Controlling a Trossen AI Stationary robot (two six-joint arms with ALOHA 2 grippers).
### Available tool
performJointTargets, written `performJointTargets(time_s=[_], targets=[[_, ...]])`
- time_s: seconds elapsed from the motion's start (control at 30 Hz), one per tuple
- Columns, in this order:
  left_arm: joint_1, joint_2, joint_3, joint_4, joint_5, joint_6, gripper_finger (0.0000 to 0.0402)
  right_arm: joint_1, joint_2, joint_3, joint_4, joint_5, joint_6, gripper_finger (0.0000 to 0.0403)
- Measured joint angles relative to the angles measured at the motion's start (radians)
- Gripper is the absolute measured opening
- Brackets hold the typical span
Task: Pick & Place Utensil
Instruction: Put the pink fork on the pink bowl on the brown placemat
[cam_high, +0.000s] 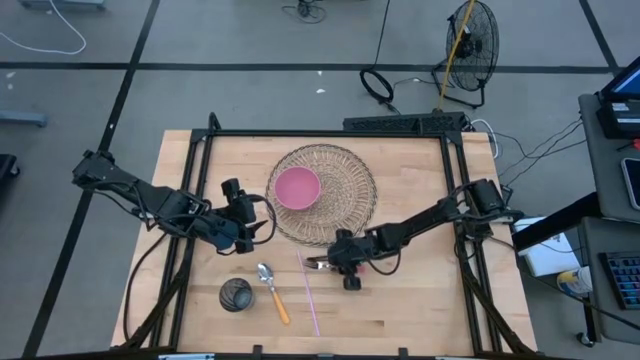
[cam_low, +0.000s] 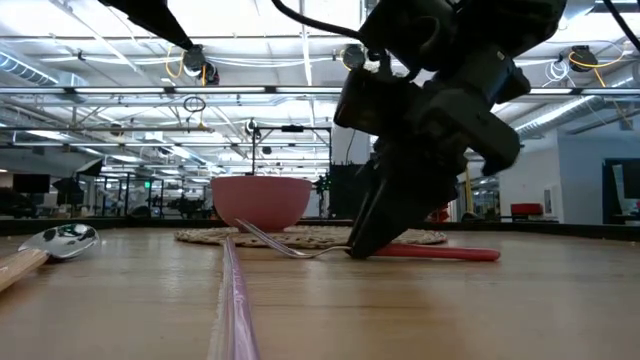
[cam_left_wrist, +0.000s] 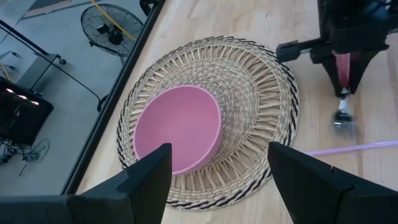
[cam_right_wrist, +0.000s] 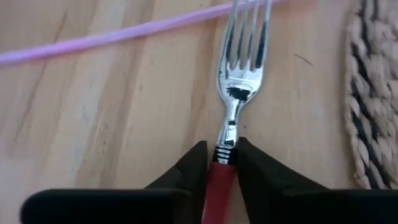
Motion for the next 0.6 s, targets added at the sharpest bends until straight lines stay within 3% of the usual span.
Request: performJointTargets(time_s=[0.13, 0.23, 0.37, 0.6], targets=[[0.000, 0.000, 0.000, 0.001, 0.000, 0.000, 0.0271, 0.010, 0.000, 0.000, -0.008, -0.075, -0.105, 0.0033], [0.000, 0.000, 0.000, 0.001, 0.000, -0.001, 0.0271, 0.015, 0.000, 0.000, -0.014, -0.133, -0.176, 0.0033], [0.000, 0.000, 0.000, 0.001, 0.007, -0.003, 0.0271, 0.029, 0.001, 0.000, -0.014, -0.146, -0.261, 0.0061], [0.000, 0.000, 0.000, 0.001, 0.009, -0.003, 0.0271, 0.030, -0.005, -0.003, 0.023, -0.124, -0.259, 0.0111]])
